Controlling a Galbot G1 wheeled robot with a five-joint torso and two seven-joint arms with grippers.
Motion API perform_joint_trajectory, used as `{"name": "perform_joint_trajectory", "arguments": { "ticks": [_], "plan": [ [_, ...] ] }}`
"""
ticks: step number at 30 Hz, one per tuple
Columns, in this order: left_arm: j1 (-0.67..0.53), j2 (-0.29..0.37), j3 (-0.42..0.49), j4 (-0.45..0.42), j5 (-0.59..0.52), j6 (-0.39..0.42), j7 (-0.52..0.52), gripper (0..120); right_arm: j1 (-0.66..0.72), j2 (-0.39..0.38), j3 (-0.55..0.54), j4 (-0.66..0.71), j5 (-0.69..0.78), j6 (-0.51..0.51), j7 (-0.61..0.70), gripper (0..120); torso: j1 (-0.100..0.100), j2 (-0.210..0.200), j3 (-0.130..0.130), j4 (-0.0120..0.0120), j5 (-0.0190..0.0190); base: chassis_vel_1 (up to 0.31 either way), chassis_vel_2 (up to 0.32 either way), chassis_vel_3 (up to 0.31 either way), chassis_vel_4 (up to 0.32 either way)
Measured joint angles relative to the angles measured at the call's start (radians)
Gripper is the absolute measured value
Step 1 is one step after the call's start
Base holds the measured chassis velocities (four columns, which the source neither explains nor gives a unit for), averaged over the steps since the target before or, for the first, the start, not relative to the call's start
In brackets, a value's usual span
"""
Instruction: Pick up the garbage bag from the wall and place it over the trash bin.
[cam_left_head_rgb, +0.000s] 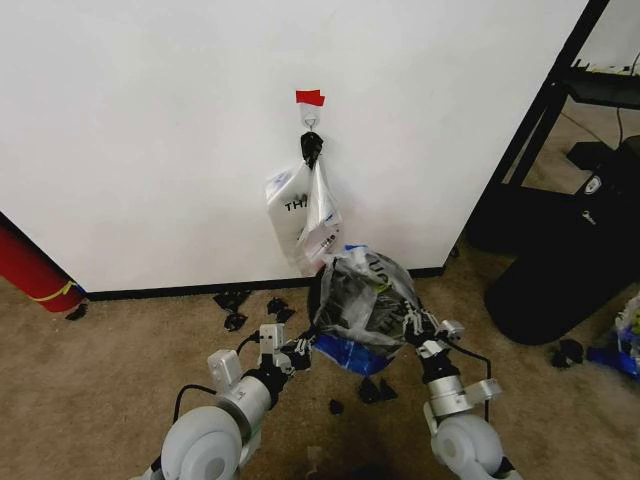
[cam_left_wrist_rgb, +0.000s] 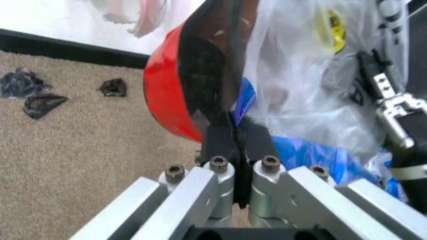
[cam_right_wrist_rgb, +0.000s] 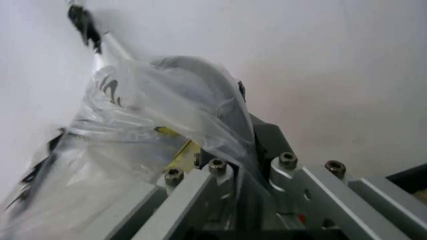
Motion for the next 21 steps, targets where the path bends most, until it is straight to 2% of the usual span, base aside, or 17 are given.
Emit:
{"name": "perform_joint_trajectory", "arguments": {
  "ticks": [14,21],
  "plan": [
    [-0.006,0.004,0.003,0.04,0.043,-0.019,0.025,0,-0.01,-0.009,0.018,0.028,0.129,-0.056,0.013,1,0.0,0.0,0.0,0.0,0.0001,0.0,0.0,0.0,0.0],
    [-0.02,0.0,0.006,0.111,0.088,-0.062,0.065,0,-0.019,-0.013,0.019,0.064,0.181,-0.091,0.013,1,0.0,0.0,0.0,0.0,0.0,0.0,0.0,0.0,0.0]
  ]
}}
